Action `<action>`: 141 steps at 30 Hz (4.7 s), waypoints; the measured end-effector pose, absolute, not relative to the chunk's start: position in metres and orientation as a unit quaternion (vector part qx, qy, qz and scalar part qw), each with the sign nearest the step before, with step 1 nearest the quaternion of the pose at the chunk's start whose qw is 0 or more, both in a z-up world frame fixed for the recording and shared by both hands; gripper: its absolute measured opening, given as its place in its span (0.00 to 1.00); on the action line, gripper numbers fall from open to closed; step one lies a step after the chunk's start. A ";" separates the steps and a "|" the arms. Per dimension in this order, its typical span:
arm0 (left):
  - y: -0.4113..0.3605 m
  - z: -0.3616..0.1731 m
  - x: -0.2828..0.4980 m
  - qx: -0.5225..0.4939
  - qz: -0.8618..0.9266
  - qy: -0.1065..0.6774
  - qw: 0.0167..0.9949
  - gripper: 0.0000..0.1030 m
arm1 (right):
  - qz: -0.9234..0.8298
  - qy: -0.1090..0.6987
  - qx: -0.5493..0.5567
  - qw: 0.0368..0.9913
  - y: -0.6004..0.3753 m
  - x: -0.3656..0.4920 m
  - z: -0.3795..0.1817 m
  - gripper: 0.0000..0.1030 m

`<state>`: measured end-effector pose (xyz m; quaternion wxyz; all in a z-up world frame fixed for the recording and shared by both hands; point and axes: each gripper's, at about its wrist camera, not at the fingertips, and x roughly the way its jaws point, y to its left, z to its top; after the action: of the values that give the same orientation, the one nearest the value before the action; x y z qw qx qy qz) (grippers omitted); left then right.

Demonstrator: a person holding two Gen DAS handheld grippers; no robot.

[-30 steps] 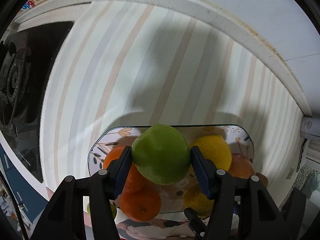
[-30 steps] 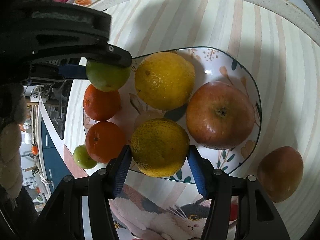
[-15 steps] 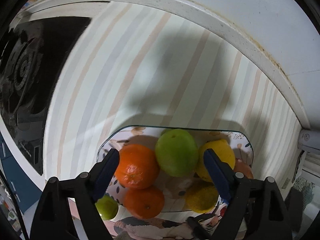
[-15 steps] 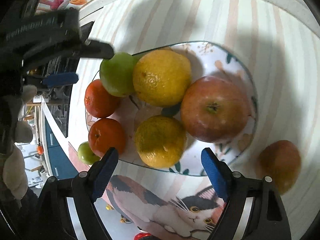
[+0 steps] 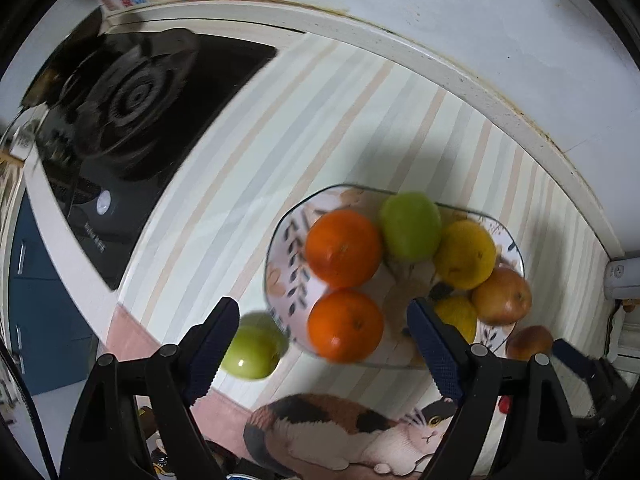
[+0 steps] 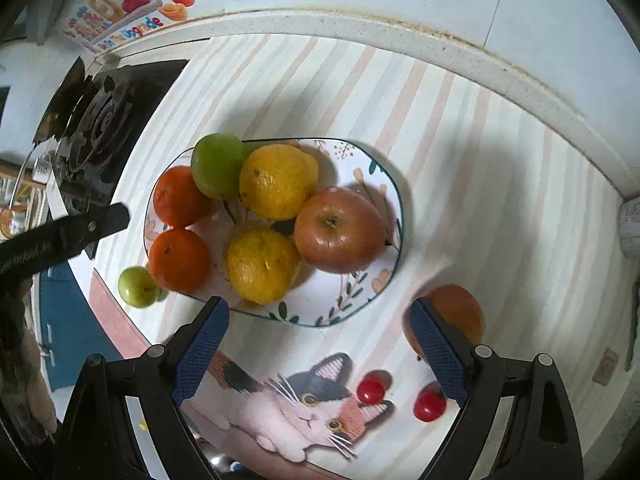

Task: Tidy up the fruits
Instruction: 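Withdraw both tools from the plate, then grasp the green apple with the left tool while the right tool grasps the brown pear, then lower both fruits onto the white plate and open both tools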

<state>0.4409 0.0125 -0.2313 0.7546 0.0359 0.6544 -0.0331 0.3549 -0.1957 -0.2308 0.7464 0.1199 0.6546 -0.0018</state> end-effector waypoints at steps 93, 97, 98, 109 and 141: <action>0.095 -0.311 0.406 -0.019 0.032 0.666 0.745 0.85 | -0.053 0.676 0.154 0.719 -0.277 0.323 -0.308 0.70; 0.093 -0.316 0.406 -0.020 0.014 0.672 0.740 0.60 | -0.049 0.678 0.162 0.716 -0.279 0.324 -0.311 0.69; 0.093 -0.316 0.405 -0.022 0.010 0.671 0.741 0.60 | -0.049 0.678 0.161 0.716 -0.279 0.325 -0.311 0.69; 0.078 -0.311 0.367 -0.025 -0.014 0.676 0.736 0.59 | -0.006 0.696 0.177 0.696 -0.262 0.297 -0.303 0.68; 0.091 -0.250 0.466 -0.113 -0.046 0.658 0.743 0.59 | 0.091 0.651 0.189 0.730 -0.133 0.415 -0.236 0.68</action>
<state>0.4655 0.0912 -0.2500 0.7430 -0.1128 0.6581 -0.0461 0.4150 -0.1331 -0.2357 0.7299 0.1888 0.6507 0.0907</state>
